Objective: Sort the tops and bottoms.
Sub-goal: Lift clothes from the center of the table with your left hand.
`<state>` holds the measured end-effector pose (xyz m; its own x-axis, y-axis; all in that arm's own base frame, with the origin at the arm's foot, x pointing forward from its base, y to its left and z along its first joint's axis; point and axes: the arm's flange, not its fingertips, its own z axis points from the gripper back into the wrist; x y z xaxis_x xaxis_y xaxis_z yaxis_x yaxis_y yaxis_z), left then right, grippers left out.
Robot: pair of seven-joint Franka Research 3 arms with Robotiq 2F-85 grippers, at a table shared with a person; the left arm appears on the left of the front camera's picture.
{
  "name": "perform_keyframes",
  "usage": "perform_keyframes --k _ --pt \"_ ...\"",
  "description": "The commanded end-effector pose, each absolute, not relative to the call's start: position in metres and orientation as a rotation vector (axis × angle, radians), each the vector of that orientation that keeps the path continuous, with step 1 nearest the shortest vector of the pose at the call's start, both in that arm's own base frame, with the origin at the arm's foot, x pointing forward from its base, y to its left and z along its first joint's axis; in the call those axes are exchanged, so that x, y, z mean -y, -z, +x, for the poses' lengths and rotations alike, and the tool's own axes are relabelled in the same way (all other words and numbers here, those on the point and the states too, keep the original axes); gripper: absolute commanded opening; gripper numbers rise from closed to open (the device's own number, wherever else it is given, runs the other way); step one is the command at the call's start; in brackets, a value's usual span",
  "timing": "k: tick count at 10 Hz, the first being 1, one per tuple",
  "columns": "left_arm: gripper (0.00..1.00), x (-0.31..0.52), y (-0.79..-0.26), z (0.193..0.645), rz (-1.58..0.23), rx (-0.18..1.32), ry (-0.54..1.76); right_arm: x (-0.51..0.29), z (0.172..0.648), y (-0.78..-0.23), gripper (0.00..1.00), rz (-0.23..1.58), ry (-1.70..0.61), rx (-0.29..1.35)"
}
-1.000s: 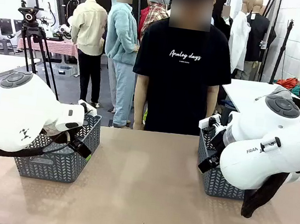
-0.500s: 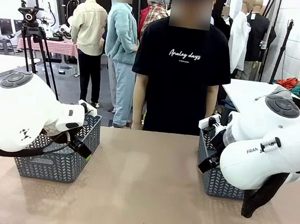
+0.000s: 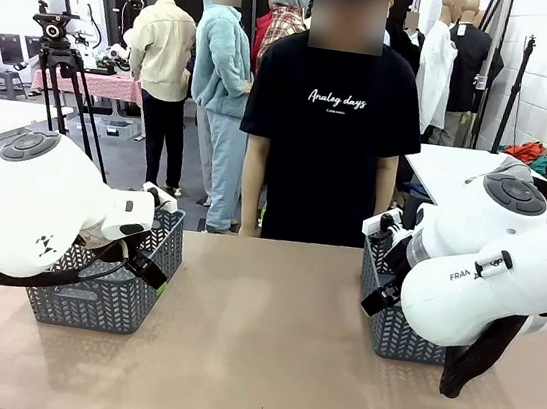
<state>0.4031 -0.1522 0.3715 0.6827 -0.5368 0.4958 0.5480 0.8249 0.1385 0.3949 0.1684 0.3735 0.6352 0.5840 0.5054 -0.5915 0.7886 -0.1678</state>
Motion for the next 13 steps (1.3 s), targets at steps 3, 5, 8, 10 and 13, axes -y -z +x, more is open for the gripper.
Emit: perform_keyframes --k 3,5,8,10,13 --pt "1.00 0.1512 -0.3715 0.4035 -0.022 0.549 0.606 -0.1682 0.3950 -0.3735 1.00 0.015 -0.669 0.572" --pt "1.00 0.1512 -0.3715 0.4035 -0.022 0.549 0.606 -0.1682 0.3950 -0.3735 1.00 0.015 -0.669 0.572" --pt "1.00 0.1512 -0.3715 0.4035 -0.022 0.549 0.606 -0.1682 0.3950 -0.3735 1.00 0.015 -0.669 0.572" --pt "1.00 0.1512 -0.3715 0.4035 -0.022 0.549 0.606 -0.1682 0.3950 -0.3735 1.00 0.015 -0.669 0.572" --pt "1.00 0.1512 -0.3715 0.4035 -0.022 0.549 0.606 -0.1682 0.3950 -0.3735 1.00 0.015 -0.669 0.572"
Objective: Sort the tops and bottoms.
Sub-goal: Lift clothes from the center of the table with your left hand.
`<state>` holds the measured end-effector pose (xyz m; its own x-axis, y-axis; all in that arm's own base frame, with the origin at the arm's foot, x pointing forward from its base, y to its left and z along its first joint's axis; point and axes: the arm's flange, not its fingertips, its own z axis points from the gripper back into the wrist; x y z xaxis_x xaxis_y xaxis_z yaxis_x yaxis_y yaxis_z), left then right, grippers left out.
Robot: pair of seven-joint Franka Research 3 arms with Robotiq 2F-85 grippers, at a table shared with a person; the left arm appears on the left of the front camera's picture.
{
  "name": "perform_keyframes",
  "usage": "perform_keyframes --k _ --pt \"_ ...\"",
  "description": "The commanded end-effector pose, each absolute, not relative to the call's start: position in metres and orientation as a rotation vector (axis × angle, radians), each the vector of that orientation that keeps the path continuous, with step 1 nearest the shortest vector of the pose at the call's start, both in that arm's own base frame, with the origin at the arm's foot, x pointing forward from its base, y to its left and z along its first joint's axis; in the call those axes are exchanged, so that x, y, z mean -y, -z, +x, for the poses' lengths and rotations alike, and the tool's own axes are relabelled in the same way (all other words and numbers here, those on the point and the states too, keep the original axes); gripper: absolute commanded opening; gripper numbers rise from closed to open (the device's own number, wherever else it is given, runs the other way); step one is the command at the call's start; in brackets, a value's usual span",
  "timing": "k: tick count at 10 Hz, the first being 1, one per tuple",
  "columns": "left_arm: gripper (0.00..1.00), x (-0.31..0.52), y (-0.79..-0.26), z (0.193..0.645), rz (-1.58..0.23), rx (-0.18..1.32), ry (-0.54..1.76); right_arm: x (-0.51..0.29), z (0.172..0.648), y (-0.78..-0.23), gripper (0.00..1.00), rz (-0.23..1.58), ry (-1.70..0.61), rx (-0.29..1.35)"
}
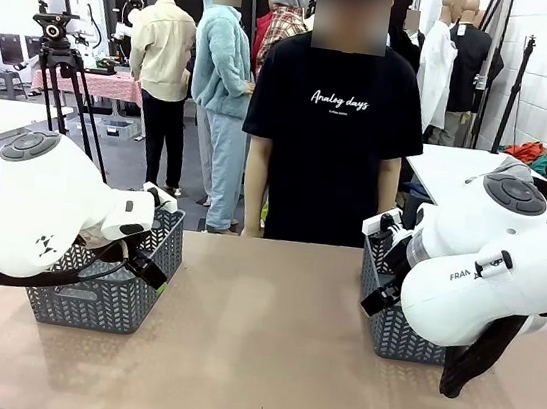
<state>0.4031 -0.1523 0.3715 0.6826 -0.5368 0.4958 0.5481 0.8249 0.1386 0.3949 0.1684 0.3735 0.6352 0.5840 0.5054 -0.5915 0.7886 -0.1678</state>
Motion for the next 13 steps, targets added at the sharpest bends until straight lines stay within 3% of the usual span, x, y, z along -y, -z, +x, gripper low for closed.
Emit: perform_keyframes --k 1,13 --pt "1.00 0.1512 -0.3715 0.4035 -0.022 0.549 0.606 -0.1682 0.3950 -0.3735 1.00 0.015 -0.669 0.572" --pt "1.00 0.1512 -0.3715 0.4035 -0.022 0.549 0.606 -0.1682 0.3950 -0.3735 1.00 0.015 -0.669 0.572"
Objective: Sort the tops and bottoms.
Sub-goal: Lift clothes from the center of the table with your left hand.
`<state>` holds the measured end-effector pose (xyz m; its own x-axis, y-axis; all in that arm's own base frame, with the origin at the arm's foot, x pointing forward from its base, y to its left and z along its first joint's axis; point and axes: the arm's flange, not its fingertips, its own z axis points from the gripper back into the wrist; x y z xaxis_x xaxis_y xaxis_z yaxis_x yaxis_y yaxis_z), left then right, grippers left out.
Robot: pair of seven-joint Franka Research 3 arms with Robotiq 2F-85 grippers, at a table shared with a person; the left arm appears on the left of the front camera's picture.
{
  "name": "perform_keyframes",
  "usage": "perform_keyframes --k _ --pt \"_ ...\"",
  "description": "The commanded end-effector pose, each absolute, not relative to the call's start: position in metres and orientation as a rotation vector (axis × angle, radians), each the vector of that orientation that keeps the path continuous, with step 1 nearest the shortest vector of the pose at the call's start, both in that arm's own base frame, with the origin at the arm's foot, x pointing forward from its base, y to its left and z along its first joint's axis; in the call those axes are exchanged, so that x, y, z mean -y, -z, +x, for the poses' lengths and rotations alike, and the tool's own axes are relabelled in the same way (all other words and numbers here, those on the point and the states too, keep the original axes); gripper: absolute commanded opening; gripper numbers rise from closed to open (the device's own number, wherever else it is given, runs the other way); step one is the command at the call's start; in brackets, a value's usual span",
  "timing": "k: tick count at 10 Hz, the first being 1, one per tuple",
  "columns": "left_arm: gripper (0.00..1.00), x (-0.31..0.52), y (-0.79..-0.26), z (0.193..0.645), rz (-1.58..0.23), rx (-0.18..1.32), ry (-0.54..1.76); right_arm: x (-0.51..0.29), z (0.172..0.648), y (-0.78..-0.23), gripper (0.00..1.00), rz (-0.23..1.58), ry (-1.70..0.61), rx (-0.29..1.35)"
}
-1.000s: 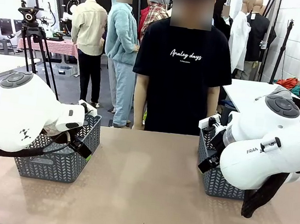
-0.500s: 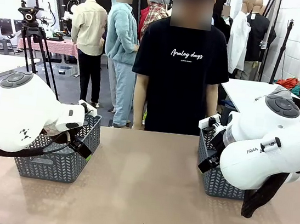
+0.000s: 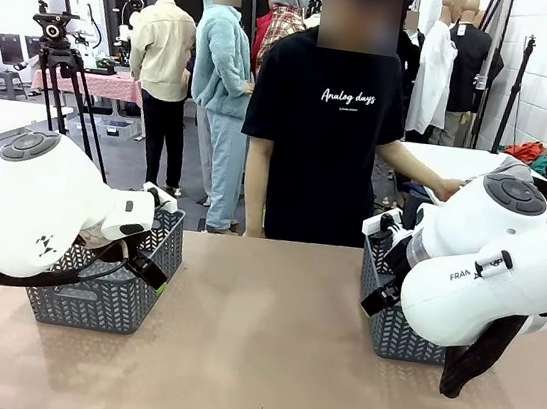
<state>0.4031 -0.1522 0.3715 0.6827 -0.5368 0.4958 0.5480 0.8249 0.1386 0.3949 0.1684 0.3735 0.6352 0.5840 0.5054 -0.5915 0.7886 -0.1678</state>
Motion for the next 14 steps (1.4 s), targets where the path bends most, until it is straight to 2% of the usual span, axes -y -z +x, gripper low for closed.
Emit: perform_keyframes --k 1,14 --pt "1.00 0.1512 -0.3715 0.4035 -0.022 0.549 0.606 -0.1682 0.3950 -0.3735 1.00 0.015 -0.669 0.572" --pt "1.00 0.1512 -0.3715 0.4035 -0.022 0.549 0.606 -0.1682 0.3950 -0.3735 1.00 0.015 -0.669 0.572"
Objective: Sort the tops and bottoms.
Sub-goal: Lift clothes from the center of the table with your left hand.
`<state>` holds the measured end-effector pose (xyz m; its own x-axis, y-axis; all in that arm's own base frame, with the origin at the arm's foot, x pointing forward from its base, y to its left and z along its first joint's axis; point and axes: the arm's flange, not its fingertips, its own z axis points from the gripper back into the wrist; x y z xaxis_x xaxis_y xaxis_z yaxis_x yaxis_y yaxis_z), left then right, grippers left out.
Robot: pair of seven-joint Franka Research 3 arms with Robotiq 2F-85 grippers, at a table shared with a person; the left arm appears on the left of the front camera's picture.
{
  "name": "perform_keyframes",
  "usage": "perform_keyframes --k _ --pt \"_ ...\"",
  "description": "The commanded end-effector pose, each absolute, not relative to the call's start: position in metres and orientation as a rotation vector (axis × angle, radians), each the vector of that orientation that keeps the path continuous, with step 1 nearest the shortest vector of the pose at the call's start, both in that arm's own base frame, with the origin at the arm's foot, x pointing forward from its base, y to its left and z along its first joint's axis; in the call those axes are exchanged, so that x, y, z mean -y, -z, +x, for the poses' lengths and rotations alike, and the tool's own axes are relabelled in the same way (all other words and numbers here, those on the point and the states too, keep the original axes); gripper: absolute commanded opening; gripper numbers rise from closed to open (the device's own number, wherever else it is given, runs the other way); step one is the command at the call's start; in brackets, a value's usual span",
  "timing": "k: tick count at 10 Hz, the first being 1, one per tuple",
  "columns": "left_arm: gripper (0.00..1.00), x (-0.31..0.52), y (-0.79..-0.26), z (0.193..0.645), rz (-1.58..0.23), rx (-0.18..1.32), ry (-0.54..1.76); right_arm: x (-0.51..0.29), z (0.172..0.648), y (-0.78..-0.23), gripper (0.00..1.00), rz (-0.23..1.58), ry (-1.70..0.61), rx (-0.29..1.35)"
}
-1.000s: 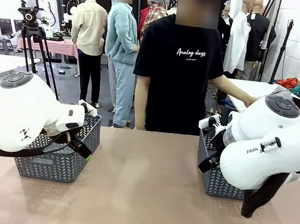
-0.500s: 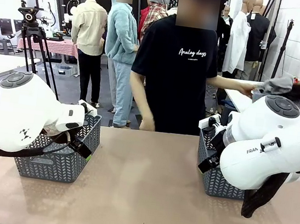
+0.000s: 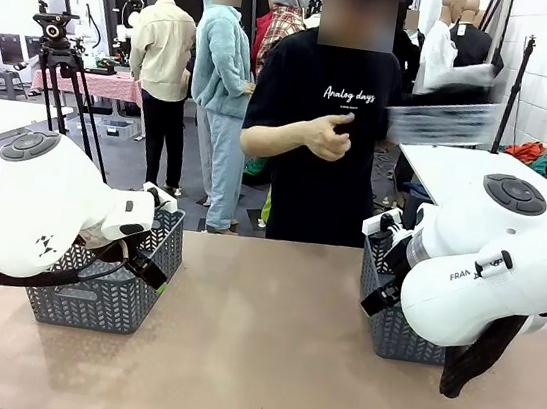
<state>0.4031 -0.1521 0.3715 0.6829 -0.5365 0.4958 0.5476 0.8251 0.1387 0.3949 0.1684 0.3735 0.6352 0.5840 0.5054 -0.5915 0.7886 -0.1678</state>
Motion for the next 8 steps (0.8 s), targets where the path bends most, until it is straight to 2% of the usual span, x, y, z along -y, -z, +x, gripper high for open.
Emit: perform_keyframes --k 1,4,7,8 --pt "1.00 0.152 -0.372 0.403 -0.021 0.549 0.608 -0.168 0.395 -0.373 1.00 0.014 -0.672 0.572" --pt "1.00 0.161 -0.419 0.386 0.033 0.640 0.638 -0.162 0.379 -0.417 1.00 0.020 -0.647 0.688" --pt "1.00 0.158 -0.478 0.366 -0.009 0.713 0.648 -0.139 0.361 -0.463 1.00 0.032 -0.601 0.754" --pt "1.00 0.154 -0.495 0.354 -0.033 0.731 0.654 -0.125 0.351 -0.476 1.00 0.095 -0.581 0.766"
